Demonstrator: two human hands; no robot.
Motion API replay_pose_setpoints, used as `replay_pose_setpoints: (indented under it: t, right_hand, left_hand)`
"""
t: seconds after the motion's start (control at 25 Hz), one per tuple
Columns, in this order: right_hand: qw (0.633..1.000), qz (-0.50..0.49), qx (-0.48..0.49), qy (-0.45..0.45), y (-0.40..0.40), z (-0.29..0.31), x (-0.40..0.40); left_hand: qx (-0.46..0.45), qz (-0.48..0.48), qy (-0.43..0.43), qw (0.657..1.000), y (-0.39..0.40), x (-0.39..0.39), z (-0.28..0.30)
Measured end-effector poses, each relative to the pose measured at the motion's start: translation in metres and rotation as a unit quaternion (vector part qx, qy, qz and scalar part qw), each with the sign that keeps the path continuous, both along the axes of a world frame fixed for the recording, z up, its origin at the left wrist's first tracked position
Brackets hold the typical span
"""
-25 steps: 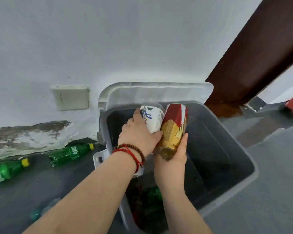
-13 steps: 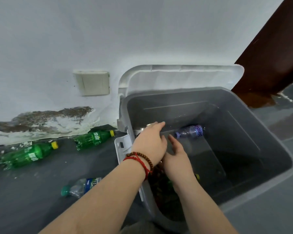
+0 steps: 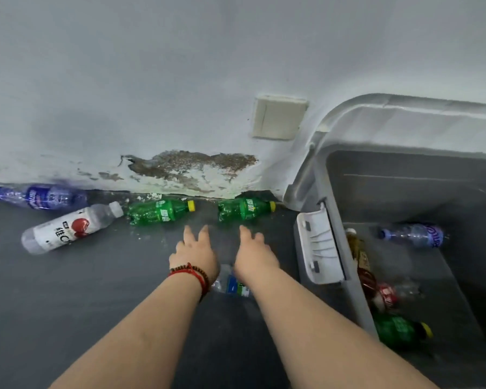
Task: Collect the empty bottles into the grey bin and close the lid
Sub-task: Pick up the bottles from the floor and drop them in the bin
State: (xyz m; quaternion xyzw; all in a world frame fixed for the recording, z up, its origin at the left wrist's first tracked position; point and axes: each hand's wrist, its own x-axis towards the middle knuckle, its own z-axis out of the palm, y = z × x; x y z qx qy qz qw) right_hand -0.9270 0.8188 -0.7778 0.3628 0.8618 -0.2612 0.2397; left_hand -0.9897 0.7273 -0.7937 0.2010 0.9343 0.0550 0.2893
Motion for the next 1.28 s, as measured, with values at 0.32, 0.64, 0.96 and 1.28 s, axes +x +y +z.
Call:
replay_pose_setpoints:
  t: [0.32, 0.64, 0.96, 1.28]
  right_hand:
    - [0.969, 0.159, 0.067, -0.176, -0.01, -0.066, -0.005]
    - [0.971, 0.162, 0.076, -0.16, -0.01, -0.094, -0.006]
    - [0.967, 0.173, 0.066, -0.176, 0.0, -0.105, -0.018]
    - [0.974, 0.14, 0.071, -0.163, -0.005, -0.101, -0.015]
  left_hand:
    - [-0.065, 0.117, -0.033, 0.99, -0.016, -0.019, -0.05]
    - [-0.052, -0.007, 0.165, 0.985, -0.007, -0.108, -0.058]
    - [-0.146, -0.016, 0.107, 0.983, -0.008, -0.13, -0.077]
    - [-0.104, 0.087, -0.156, 0.978, -0.043, -0.08, -0.081]
